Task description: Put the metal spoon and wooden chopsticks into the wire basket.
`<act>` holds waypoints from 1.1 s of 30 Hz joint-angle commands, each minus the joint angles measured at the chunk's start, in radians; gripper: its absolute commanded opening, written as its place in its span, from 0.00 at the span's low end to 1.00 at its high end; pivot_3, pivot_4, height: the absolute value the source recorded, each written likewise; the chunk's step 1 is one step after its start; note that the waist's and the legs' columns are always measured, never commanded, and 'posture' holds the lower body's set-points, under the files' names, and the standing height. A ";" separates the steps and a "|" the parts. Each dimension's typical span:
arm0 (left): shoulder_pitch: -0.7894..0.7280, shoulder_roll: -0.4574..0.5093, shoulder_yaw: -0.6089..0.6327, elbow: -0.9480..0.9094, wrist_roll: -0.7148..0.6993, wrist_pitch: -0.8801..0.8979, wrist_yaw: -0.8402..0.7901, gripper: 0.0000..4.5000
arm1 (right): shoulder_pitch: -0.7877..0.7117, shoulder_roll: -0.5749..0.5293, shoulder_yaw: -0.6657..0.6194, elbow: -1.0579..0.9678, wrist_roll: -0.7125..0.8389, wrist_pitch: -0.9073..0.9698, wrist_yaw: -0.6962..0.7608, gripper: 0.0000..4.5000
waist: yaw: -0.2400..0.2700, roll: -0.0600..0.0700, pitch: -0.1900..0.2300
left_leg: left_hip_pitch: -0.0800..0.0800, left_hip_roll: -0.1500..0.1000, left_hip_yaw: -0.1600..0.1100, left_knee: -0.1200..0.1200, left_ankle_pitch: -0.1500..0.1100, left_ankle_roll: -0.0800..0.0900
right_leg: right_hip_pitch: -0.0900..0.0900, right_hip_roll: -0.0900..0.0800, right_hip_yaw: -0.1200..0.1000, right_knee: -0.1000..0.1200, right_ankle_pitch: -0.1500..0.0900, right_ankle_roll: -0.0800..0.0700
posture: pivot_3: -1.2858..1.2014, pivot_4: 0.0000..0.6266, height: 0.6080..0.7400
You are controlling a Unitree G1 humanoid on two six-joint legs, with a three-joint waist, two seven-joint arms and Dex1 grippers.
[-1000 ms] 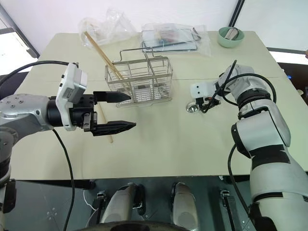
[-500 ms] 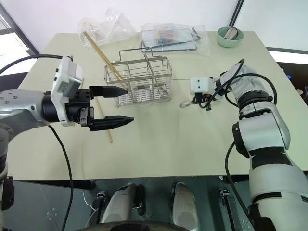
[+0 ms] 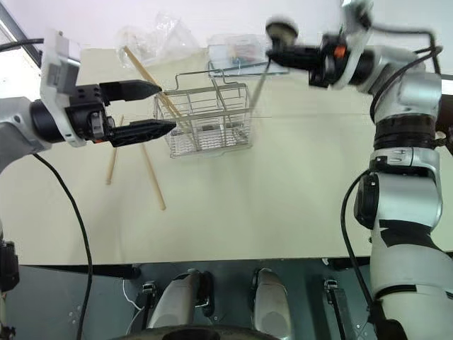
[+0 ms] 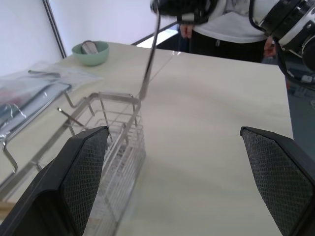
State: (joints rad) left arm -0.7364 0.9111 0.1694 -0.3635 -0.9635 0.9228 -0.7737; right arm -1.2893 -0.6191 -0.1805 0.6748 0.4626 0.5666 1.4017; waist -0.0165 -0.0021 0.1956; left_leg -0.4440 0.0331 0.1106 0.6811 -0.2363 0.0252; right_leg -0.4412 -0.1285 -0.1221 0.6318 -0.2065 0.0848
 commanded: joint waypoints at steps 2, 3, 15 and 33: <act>-0.040 -0.014 -0.016 0.009 0.038 -0.036 -0.028 1.00 | -0.070 0.071 -0.081 -0.071 0.091 0.065 -0.170 0.01 | 0.000 0.000 0.000 | 0.000 0.000 0.000 0.000 0.000 0.000 | 0.000 0.000 0.000 0.000 0.000 0.000 | 0.52 0.24 0.75; -0.044 -0.019 -0.019 0.010 0.042 -0.038 -0.030 1.00 | -0.072 0.090 -0.080 -0.072 0.090 0.064 -0.200 0.01 | 0.001 0.000 0.000 | 0.000 0.000 0.001 0.000 0.000 0.000 | 0.000 0.000 0.000 0.000 0.000 0.000 | 0.52 0.24 0.75; -0.039 -0.028 0.015 -0.014 0.054 -0.023 -0.015 1.00 | 0.094 0.150 0.114 -0.055 -0.089 -0.089 -0.263 0.01 | 0.002 0.000 0.000 | -0.001 -0.001 0.001 0.000 0.000 0.001 | -0.001 0.000 0.000 0.000 0.000 0.000 | 0.52 0.24 0.75; 0.063 0.041 0.176 0.013 0.092 0.008 0.104 1.00 | 0.018 -0.020 0.030 -0.085 -0.006 0.006 -0.190 0.54 | 0.003 0.000 0.001 | -0.002 0.000 0.001 0.000 0.000 0.001 | -0.002 0.000 0.000 0.000 0.000 0.000 | 0.52 0.24 0.75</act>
State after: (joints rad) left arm -0.6714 0.9322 0.2707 -0.3576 -0.8853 0.9239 -0.7151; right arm -1.2294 -0.6123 -0.1076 0.6407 0.4085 0.5521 1.1671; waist -0.0139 -0.0018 0.1962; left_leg -0.4462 0.0328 0.1112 0.6812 -0.2364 0.0260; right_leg -0.4431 -0.1285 -0.1217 0.6318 -0.2065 0.0850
